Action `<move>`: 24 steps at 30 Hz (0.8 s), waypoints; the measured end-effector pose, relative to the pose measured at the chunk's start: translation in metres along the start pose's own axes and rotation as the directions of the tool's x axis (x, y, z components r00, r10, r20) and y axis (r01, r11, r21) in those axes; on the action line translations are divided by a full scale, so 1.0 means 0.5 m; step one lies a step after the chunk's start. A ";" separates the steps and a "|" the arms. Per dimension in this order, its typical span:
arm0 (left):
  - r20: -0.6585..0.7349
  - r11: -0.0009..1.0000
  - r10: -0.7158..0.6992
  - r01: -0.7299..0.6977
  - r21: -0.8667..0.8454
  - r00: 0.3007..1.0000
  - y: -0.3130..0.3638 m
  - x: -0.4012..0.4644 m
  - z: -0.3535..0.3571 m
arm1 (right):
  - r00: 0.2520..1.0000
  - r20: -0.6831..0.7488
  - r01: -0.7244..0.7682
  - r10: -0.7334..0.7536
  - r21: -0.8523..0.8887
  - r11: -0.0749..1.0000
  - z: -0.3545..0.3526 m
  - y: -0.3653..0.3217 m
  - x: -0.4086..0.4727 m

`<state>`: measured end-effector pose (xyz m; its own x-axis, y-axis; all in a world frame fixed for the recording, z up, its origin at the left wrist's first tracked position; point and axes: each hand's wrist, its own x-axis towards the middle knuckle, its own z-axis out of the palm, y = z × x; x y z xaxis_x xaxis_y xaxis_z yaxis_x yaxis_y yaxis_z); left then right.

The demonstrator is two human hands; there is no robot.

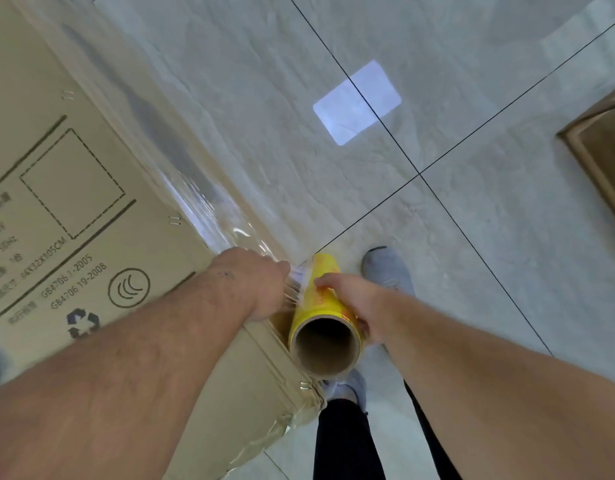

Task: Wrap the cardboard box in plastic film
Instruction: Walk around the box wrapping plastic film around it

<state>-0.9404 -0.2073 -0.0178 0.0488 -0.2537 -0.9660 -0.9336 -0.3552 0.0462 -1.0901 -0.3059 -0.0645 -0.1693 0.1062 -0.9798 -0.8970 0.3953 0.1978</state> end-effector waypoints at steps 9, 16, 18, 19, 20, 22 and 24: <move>0.025 0.997 -0.047 0.046 0.055 0.999 0.031 0.031 0.018 | 0.979 0.202 -0.080 0.010 0.341 0.937 -0.006 0.064 0.005; 0.073 0.985 -0.033 0.020 0.174 0.997 0.061 0.009 0.022 | 0.993 0.034 0.116 -0.111 -0.315 0.942 -0.018 0.098 0.036; 0.063 0.977 -0.027 0.013 0.215 0.998 0.068 0.006 0.022 | 0.989 0.007 0.141 -0.147 -0.335 0.931 -0.008 0.098 0.047; 0.054 0.976 -0.007 -0.006 0.219 0.999 0.070 0.005 0.022 | 0.986 0.007 0.160 -0.167 -0.316 0.935 -0.007 0.097 0.050; 0.045 0.979 0.016 -0.024 0.201 0.999 0.073 0.002 0.020 | 0.985 0.016 0.168 -0.171 -0.278 0.946 -0.010 0.097 0.055; 0.037 0.994 0.029 -0.032 0.100 0.999 0.077 -0.003 0.020 | 0.988 0.018 0.154 -0.153 -0.112 0.982 -0.026 0.109 0.054; 0.030 0.998 0.022 -0.023 0.055 0.999 0.078 -0.004 0.025 | 0.996 -0.011 0.087 -0.087 0.130 0.988 -0.035 0.136 0.046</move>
<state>-0.9814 -0.2094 -0.0171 0.0178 -0.2343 -0.9720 -0.9526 -0.2993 0.0547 -1.1621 -0.2926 -0.0741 -0.0953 0.0615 -0.9935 -0.8478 0.5181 0.1134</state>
